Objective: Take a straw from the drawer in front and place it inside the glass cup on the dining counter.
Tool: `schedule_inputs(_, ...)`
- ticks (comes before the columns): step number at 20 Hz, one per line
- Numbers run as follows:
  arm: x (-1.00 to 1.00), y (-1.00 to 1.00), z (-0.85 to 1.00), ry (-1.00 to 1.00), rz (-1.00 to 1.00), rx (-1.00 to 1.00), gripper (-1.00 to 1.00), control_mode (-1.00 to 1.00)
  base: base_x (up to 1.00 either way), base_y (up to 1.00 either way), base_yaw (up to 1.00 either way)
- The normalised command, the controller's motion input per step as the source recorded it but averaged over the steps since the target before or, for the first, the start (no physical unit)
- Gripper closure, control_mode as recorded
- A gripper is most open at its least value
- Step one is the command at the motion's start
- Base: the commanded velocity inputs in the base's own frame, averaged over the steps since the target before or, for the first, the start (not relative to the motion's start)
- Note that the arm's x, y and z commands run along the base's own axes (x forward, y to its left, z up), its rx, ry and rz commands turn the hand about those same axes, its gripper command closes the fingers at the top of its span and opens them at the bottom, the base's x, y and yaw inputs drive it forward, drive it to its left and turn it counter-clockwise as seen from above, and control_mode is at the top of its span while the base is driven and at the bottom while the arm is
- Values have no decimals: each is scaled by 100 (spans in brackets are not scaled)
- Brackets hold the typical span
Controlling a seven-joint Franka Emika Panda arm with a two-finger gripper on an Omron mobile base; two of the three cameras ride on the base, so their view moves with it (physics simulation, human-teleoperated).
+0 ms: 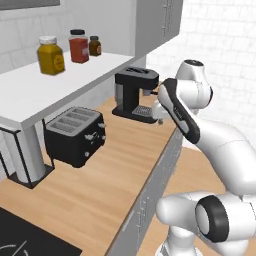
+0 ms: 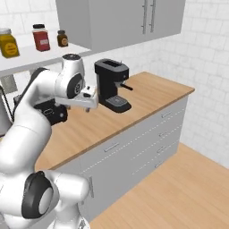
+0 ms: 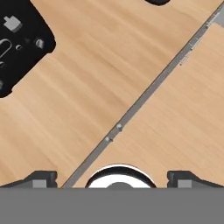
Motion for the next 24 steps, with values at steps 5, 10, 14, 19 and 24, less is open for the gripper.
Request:
schedule_inputs(5, 27, -97, -85, -7, 0, 49, -100, -100, 0, 0, 0)
schedule_inputs(10, 0, -96, -98, -1, 0, 53, -100, -100, 0, 0, 0)
schedule_inputs(14, 1, -64, -88, 0, 0, 45, -100, -100, 0, 0, 0)
schedule_inputs(19, 21, -30, -56, 1, 0, 36, -100, -100, 0, 0, 0)
schedule_inputs(24, 24, -17, -36, 0, 0, 25, -100, -100, 0, 0, 0)
